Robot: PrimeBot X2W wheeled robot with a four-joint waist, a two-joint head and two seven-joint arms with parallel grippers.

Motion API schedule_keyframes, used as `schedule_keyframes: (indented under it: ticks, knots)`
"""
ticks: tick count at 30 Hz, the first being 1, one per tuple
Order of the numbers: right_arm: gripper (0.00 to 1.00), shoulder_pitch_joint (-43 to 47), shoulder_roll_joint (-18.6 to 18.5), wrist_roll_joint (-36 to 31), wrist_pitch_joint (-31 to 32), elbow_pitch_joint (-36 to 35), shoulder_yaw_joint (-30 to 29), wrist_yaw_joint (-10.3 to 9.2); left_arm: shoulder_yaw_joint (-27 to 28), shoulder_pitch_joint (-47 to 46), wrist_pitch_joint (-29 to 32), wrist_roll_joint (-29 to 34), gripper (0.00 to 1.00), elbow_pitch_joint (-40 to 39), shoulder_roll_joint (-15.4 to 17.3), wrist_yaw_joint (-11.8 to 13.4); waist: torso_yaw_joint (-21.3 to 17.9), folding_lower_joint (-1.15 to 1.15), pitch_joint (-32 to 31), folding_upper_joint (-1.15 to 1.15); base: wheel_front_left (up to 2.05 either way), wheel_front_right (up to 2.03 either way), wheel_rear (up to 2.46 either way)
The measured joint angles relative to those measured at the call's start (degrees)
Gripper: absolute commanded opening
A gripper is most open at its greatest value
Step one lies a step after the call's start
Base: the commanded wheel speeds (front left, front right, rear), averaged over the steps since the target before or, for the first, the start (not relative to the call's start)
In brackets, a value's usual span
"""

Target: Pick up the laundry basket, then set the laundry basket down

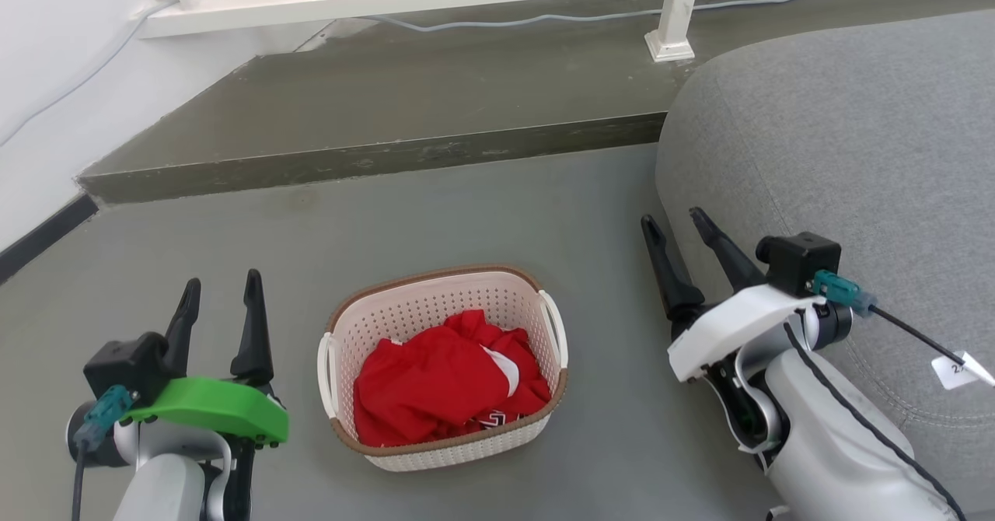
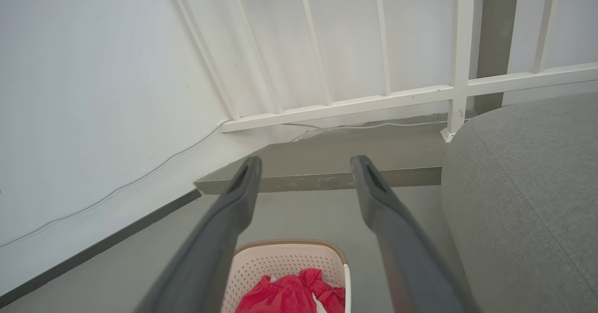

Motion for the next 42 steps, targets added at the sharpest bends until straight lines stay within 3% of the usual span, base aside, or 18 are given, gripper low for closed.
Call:
schedule_keyframes:
  ticks: [30, 42]
  knots:
    - [1.0, 3.37, 0.81, -4.27, 0.0, -1.98, -2.81, 0.01, 1.85, 4.03, 0.0, 2.57, 1.0, -3.58, -1.25, -0.2, 0.07, 0.0, 0.36, 0.0, 0.0, 0.0, 0.0]
    - [1.0, 4.32, 1.14, -4.88, 0.0, -2.04, -3.67, 0.07, 2.18, 4.42, 0.0, 2.99, 1.0, -3.78, -1.62, -1.47, 0.06, 0.0, 0.61, 0.0, 0.0, 0.0, 0.0]
